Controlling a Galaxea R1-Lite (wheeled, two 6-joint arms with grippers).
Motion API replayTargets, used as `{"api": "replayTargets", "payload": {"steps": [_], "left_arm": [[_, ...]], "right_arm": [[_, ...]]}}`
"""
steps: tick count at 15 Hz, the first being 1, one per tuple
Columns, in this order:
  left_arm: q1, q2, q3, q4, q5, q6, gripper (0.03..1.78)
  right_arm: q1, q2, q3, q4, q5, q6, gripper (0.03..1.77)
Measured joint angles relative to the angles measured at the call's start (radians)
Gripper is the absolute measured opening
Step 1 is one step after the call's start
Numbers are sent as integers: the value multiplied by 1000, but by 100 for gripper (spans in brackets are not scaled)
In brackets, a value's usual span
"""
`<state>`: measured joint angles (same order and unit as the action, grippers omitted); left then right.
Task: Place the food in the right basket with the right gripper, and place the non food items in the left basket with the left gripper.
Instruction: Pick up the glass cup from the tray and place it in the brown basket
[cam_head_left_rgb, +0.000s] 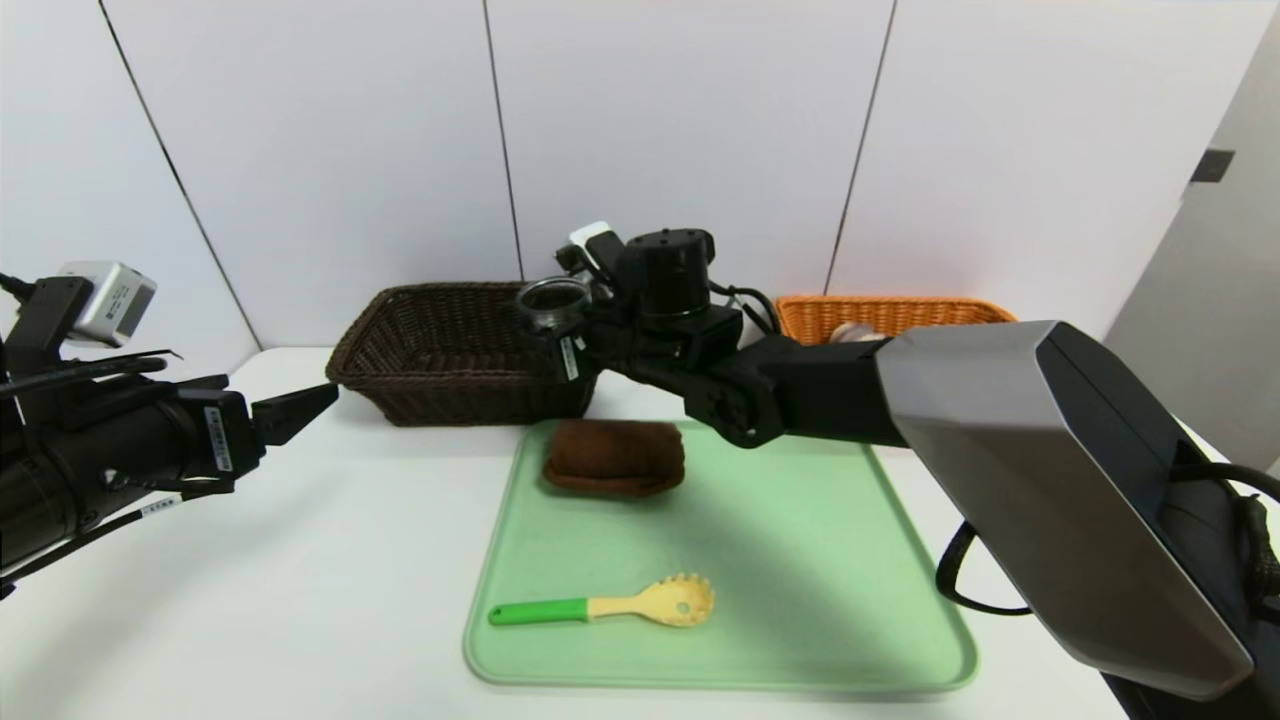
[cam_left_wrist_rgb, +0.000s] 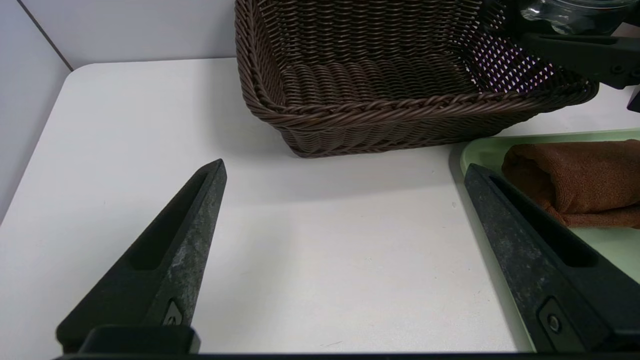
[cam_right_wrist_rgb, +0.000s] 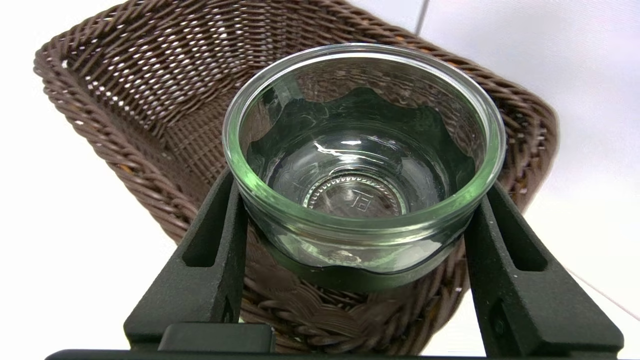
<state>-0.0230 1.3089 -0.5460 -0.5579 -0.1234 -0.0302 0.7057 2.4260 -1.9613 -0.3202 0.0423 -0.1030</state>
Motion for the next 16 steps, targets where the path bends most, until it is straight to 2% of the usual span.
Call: {"api": "replayTargets", "payload": {"steps": [3,10,12,16], "left_arm": [[0,0,0,0,0,-1,169],[0,-3,0,0,0,0,169],[0,-3,0,0,0,1,169],[0,-9,0,0,0,0,169]], "right_arm": [[0,0,-1,-7,-15,1,119],[1,0,0,-26,-16,-4,119],[1,0,0,-32,-27,-18,133],[1,8,3,-88,-35,-38,148]]}}
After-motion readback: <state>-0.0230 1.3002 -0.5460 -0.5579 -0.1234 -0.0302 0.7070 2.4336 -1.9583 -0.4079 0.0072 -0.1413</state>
